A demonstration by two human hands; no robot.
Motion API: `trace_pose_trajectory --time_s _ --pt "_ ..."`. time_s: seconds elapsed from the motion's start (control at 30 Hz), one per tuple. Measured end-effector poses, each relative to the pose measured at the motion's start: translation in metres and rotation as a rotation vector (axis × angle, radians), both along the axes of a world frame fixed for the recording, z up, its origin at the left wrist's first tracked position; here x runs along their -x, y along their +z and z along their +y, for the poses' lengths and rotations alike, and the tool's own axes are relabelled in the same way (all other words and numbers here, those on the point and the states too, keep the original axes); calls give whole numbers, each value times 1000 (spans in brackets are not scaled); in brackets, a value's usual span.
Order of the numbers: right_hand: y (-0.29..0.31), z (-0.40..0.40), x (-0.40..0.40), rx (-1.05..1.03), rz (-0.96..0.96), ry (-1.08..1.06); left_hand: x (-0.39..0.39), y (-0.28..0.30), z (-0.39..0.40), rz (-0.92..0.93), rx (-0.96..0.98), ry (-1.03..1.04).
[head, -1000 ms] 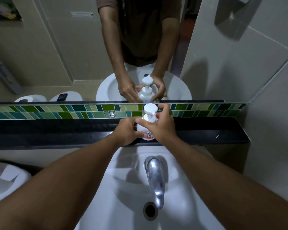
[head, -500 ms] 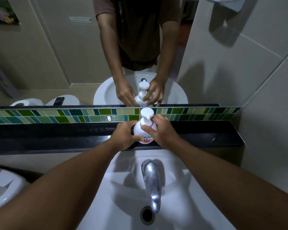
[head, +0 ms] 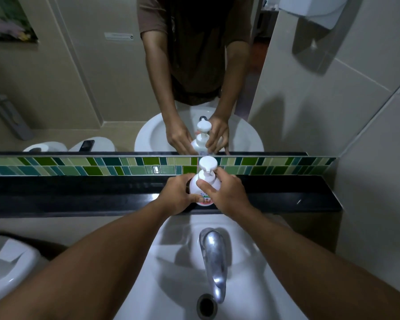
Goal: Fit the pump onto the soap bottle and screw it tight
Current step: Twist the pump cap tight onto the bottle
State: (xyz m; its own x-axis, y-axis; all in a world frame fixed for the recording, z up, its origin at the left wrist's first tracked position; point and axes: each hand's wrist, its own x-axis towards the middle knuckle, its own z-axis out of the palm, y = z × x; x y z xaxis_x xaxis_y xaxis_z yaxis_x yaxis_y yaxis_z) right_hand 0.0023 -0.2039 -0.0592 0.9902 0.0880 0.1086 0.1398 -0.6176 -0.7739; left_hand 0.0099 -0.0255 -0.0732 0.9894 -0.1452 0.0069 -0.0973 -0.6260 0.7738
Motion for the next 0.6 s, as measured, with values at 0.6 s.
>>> trace_pose_trajectory --time_s 0.6 --pt "2 -5 1 60 -8 44 -1 2 -2 14 -46 5"
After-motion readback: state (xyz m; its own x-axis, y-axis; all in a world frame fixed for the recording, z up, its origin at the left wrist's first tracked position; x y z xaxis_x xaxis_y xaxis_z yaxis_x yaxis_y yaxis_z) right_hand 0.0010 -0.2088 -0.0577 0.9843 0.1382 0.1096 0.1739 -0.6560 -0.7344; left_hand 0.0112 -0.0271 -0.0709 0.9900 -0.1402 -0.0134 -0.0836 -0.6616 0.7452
